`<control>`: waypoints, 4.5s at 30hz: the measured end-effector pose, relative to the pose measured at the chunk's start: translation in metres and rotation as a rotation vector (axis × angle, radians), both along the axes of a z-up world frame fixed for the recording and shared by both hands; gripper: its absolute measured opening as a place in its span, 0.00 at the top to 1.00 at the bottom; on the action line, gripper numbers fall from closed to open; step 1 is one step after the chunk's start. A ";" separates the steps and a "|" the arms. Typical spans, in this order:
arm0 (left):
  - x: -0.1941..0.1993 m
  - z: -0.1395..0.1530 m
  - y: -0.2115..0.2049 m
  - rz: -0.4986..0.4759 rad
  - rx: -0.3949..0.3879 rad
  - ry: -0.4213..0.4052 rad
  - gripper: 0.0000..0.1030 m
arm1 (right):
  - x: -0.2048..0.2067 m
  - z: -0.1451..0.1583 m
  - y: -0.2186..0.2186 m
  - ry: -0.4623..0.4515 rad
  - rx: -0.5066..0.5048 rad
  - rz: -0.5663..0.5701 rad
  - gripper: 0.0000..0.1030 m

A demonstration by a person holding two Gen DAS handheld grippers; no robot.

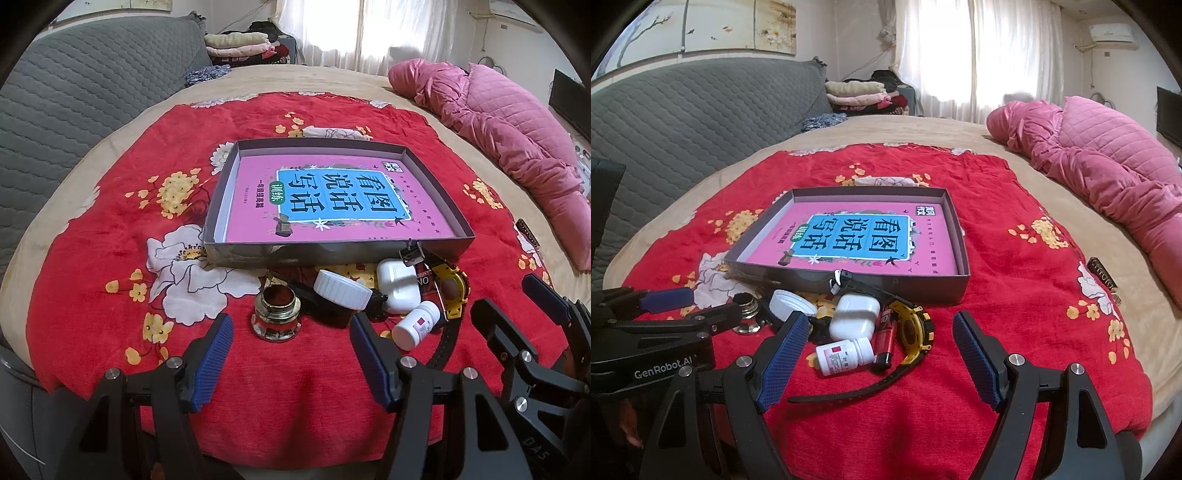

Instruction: Organize rigid objects

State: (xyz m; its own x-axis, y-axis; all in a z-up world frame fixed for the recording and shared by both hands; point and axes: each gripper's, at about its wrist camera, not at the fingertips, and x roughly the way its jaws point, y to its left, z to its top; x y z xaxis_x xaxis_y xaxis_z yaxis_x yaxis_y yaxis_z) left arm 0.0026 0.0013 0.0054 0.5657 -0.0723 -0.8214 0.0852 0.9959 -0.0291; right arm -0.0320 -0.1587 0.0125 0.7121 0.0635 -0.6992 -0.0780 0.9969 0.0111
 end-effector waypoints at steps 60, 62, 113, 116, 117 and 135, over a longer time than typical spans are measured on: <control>0.016 -0.041 0.029 0.034 -0.033 0.133 0.37 | 0.034 -0.042 -0.062 0.193 0.137 -0.132 0.21; 0.017 -0.042 0.029 0.028 -0.036 0.131 0.37 | 0.039 -0.047 -0.064 0.205 0.141 -0.115 0.21; 0.058 -0.069 0.045 0.014 -0.173 0.092 0.51 | 0.082 -0.086 -0.052 0.242 0.145 0.064 0.76; 0.059 -0.070 0.047 0.013 -0.177 0.089 0.54 | 0.084 -0.086 -0.051 0.240 0.143 0.067 0.76; 0.059 -0.070 0.047 0.015 -0.179 0.089 0.55 | 0.084 -0.087 -0.052 0.238 0.143 0.069 0.76; 0.051 -0.062 0.050 -0.003 -0.194 0.082 0.59 | 0.081 -0.080 -0.051 0.209 0.139 0.081 0.81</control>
State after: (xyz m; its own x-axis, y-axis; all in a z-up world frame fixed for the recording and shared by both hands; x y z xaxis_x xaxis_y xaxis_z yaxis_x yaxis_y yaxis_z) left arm 0.0539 0.0517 -0.0563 0.4972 -0.2347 -0.8353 0.0773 0.9709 -0.2268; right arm 0.0495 -0.2094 -0.0672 0.5418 0.2204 -0.8111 -0.1393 0.9752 0.1719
